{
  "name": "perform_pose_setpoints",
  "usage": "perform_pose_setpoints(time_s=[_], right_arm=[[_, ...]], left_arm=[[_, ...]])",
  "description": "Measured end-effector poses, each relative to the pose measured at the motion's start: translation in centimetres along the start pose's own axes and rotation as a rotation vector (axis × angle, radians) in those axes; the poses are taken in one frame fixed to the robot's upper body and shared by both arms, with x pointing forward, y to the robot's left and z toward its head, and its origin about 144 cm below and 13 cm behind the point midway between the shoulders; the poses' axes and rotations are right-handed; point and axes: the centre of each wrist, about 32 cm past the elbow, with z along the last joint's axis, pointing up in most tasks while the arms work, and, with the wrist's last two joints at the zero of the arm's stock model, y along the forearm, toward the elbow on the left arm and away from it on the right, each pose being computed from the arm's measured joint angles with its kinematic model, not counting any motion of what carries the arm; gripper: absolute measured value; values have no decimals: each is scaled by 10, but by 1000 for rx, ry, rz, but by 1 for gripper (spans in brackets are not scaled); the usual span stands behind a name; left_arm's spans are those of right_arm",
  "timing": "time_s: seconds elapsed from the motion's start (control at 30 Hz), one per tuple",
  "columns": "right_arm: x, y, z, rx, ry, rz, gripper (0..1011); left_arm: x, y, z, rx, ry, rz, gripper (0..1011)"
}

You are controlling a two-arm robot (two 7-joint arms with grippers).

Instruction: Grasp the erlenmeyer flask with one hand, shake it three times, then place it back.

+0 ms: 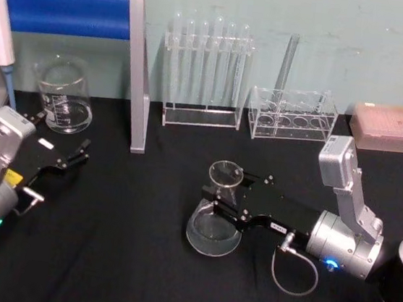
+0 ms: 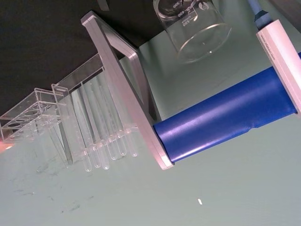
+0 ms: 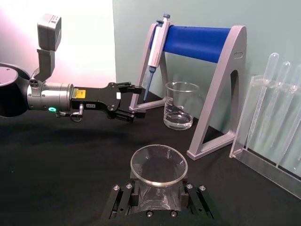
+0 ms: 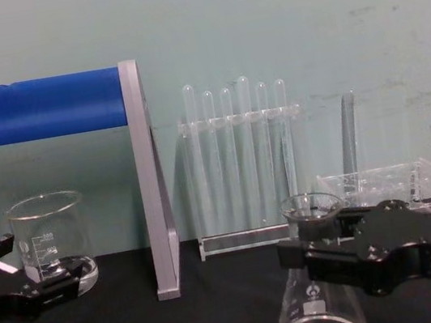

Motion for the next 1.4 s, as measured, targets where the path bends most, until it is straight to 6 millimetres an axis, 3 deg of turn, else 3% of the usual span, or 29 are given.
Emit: perform_pose_setpoints(time_s=[1.4], right_arm=[[3,1,-8,-32,37,28,450]], left_arm=[[0,0,0,0,0,0,1001]])
